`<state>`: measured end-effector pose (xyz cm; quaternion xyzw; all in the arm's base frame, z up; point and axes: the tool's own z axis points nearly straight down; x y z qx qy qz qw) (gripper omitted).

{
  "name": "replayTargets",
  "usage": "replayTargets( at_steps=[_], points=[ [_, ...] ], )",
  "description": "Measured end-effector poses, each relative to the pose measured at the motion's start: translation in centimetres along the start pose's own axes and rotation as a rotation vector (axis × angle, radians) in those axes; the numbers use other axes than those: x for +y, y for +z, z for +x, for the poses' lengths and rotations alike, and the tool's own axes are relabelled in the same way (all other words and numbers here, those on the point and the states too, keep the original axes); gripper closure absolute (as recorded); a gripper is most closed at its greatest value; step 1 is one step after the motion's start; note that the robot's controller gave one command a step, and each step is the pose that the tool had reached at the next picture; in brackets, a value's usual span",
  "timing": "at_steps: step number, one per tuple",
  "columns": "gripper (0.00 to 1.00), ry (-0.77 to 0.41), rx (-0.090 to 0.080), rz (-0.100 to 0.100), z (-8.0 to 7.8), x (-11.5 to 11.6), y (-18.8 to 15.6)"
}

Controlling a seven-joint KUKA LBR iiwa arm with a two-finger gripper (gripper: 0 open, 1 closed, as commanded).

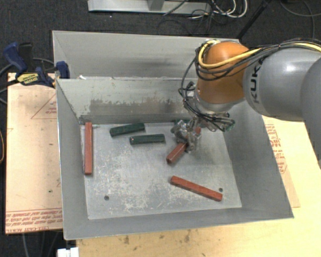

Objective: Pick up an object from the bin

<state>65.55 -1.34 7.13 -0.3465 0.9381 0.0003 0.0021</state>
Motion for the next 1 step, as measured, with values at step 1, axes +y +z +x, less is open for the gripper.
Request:
replayTargets(
  at_steps=[1],
  points=[
    [1.0,-0.021,-0.006,0.007,0.82,-0.65,-16.08]
  ],
)
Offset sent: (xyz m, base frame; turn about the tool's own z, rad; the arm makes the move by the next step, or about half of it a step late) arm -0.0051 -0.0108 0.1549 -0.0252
